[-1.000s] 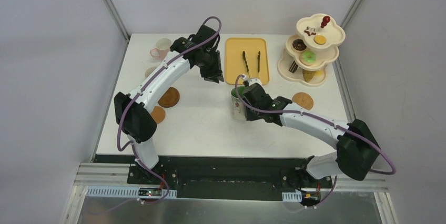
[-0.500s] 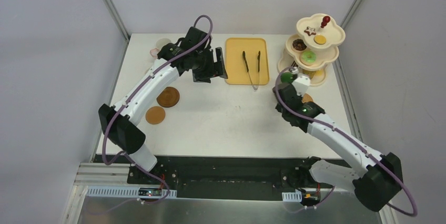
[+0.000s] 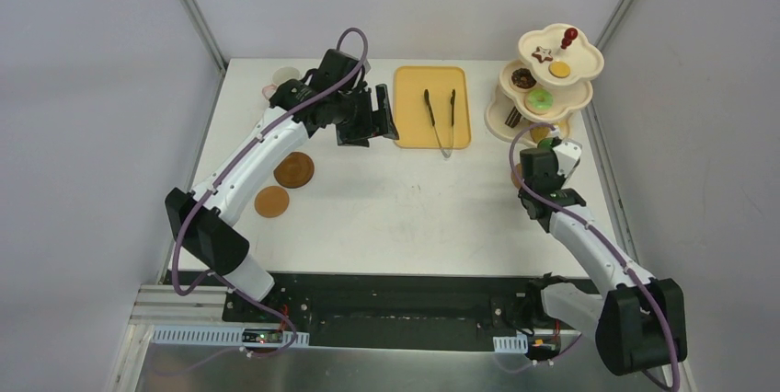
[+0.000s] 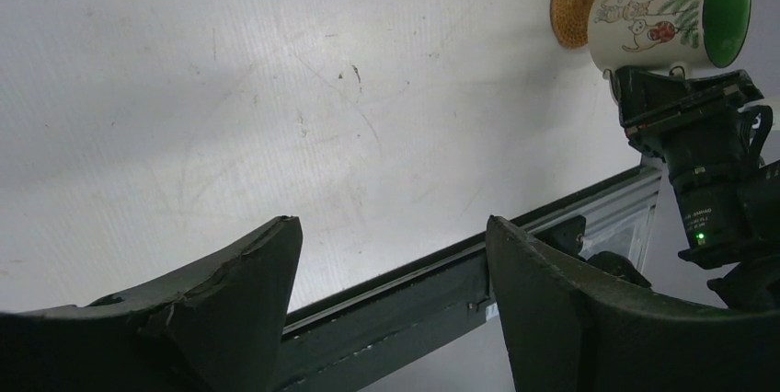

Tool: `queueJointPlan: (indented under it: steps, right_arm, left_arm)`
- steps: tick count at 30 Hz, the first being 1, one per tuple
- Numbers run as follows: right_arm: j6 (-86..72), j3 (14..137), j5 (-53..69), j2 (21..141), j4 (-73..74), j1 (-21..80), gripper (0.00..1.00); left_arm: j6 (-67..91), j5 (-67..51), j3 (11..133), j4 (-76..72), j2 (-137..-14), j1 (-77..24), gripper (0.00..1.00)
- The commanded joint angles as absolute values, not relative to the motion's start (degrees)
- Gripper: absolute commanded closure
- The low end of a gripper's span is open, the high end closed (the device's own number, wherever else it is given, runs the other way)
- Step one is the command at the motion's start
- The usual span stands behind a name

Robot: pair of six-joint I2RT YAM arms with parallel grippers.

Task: Serve the afternoon tea
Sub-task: Place the cup on the coaster.

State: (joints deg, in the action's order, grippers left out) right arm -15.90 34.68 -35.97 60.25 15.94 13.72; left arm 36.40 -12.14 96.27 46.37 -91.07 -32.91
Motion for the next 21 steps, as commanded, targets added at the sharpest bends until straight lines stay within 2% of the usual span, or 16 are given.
queueJointPlan:
  steps: [1, 12, 21]
  right_arm:
    - [-10.10, 36.85, -36.14, 60.12, 0.31, 12.86, 1.00]
    - [-9.47, 35.55, -33.69, 65.54, -6.07, 12.77, 1.00]
    - [-9.41, 29.85, -33.82, 65.83, -7.14, 12.74, 1.00]
  left_arm:
    - [35.07, -13.36, 95.98, 46.78, -87.94, -32.70, 0.25]
    - [35.07, -13.87, 96.37, 46.98, -88.11, -32.10, 0.25]
    - [35.80, -14.24, 95.98, 46.64, -88.07, -31.92, 0.25]
